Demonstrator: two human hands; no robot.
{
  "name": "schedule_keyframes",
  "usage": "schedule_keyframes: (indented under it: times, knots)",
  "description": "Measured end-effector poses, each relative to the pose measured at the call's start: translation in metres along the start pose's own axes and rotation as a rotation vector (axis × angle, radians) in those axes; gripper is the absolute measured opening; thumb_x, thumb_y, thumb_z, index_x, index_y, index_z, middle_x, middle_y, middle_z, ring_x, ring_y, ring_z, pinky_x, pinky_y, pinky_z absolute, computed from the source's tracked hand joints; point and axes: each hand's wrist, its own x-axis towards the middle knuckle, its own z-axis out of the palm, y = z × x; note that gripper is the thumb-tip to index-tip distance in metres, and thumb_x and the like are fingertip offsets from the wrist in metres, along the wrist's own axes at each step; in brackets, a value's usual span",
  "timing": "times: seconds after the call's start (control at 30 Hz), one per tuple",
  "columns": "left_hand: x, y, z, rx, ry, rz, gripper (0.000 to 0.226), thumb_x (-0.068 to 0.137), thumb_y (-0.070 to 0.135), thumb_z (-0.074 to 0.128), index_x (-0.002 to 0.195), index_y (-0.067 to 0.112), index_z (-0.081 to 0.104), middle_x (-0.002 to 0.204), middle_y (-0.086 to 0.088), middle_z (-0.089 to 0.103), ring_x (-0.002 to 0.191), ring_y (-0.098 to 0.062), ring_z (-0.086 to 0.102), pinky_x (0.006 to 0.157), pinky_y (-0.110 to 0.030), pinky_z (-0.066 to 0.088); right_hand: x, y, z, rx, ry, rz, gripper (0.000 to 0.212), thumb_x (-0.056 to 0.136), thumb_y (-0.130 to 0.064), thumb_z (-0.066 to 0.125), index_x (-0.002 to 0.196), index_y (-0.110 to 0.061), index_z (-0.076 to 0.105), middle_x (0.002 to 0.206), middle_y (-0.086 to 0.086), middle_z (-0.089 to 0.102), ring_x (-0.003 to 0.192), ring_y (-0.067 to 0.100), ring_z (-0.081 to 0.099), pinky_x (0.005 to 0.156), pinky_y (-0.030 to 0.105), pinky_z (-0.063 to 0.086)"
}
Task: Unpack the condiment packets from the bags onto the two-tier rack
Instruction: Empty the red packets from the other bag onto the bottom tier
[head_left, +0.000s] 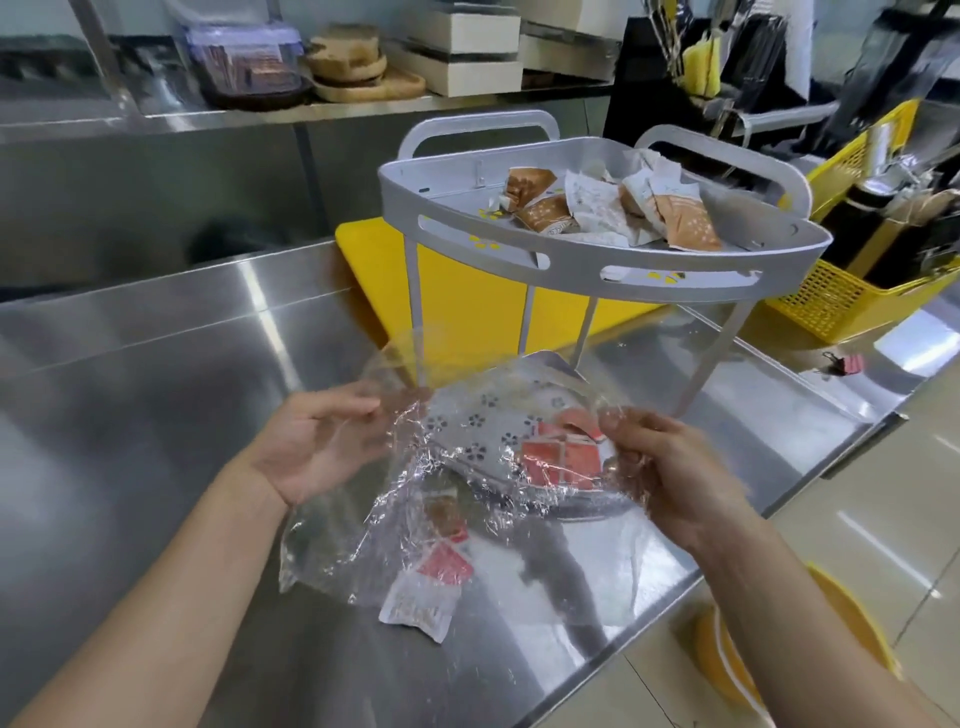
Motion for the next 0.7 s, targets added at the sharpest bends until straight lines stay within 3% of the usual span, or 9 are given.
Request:
schedule_keyframes:
  times: [0.03,0.1,0.17,0.23,0.3,0.4,0.53,0.6,0.7]
  knots:
    - [-0.006,-0.001,-0.005,0.007,0.007,-0.006,0.022,0.051,0.010,0.073,0.073,0.009,0.073,0.067,-0.002,0.073,0.060,-0.013,0.069,0.058,-0.027,0.057,0.000,0.003,0.003,-0.039,0.003,-0.022,0.030,0.075,-0.002,0.064,0.103,0.007,0.059,0.069,0.004,0.063,0.036,0.002,0.043,0.036,0.015,0.037]
    - [-0.017,-0.002,-0.017,0.063,0.026,-0.033,0.046,0.042,0.015,0.088,0.082,0.005,0.068,0.068,-0.003,0.072,0.061,-0.015,0.069,0.056,-0.027,0.056,-0.003,0.006,0.012,-0.100,0.003,-0.068,0.034,0.075,-0.002,0.065,0.107,0.006,0.058,0.074,0.007,0.058,0.036,0.003,0.041,0.036,0.015,0.037]
    - [-0.027,-0.001,-0.030,0.205,0.059,-0.074,0.066,0.040,0.023,0.091,0.094,-0.002,0.062,0.082,-0.007,0.074,0.075,-0.022,0.066,0.061,-0.029,0.057,-0.007,0.005,0.023,-0.142,-0.027,-0.103,0.025,0.076,-0.002,0.065,0.101,-0.001,0.060,0.077,0.008,0.058,0.038,0.004,0.045,0.038,0.017,0.039]
    - [-0.042,0.002,-0.041,0.336,0.058,-0.103,0.070,0.047,0.030,0.089,0.098,-0.006,0.059,0.093,-0.008,0.073,0.086,-0.027,0.057,0.069,-0.029,0.055,-0.012,0.009,0.038,-0.192,-0.056,-0.130,0.016,0.075,-0.002,0.067,0.089,-0.008,0.062,0.070,0.008,0.055,0.043,0.009,0.051,0.042,0.020,0.043]
    - [-0.062,0.005,-0.052,0.361,0.095,-0.098,0.054,0.045,0.031,0.090,0.082,0.002,0.064,0.083,-0.005,0.073,0.074,-0.018,0.063,0.060,-0.022,0.053,-0.017,0.017,0.055,-0.259,-0.111,-0.137,0.016,0.074,-0.002,0.068,0.085,-0.010,0.062,0.059,0.007,0.049,0.045,0.015,0.052,0.046,0.025,0.039]
    - [-0.102,0.009,-0.074,0.350,0.198,-0.053,0.026,0.054,0.023,0.085,0.064,0.008,0.066,0.072,-0.007,0.071,0.056,-0.011,0.064,0.049,-0.019,0.051,-0.022,0.035,0.085,-0.327,-0.206,-0.131,0.017,0.077,0.000,0.065,0.091,-0.007,0.061,0.040,-0.007,0.042,0.036,0.009,0.045,0.041,0.020,0.034]
    - [-0.166,0.011,-0.105,0.305,0.377,0.029,0.049,0.040,0.031,0.090,0.066,0.005,0.058,0.066,-0.006,0.066,0.057,-0.013,0.062,0.054,-0.024,0.054,-0.027,0.060,0.135,-0.350,-0.337,-0.149,0.021,0.078,0.001,0.065,0.097,-0.007,0.060,0.038,-0.009,0.042,0.039,0.009,0.044,0.045,0.024,0.042]
    - [-0.198,0.011,-0.115,0.298,0.496,0.080,0.045,0.049,0.027,0.087,0.072,0.004,0.056,0.068,-0.005,0.067,0.060,-0.013,0.063,0.059,-0.026,0.056,-0.030,0.071,0.164,-0.357,-0.404,-0.171,0.023,0.078,0.001,0.065,0.099,-0.007,0.059,0.039,-0.007,0.045,0.040,0.012,0.046,0.046,0.025,0.044]
    - [-0.244,0.011,-0.128,0.348,0.733,0.193,0.006,0.077,0.009,0.062,0.072,0.007,0.060,0.060,-0.001,0.065,0.053,-0.012,0.060,0.051,-0.022,0.052,-0.038,0.087,0.211,-0.314,-0.499,-0.207,0.029,0.078,0.003,0.063,0.103,-0.009,0.057,0.042,-0.002,0.050,0.040,0.016,0.049,0.044,0.028,0.046]
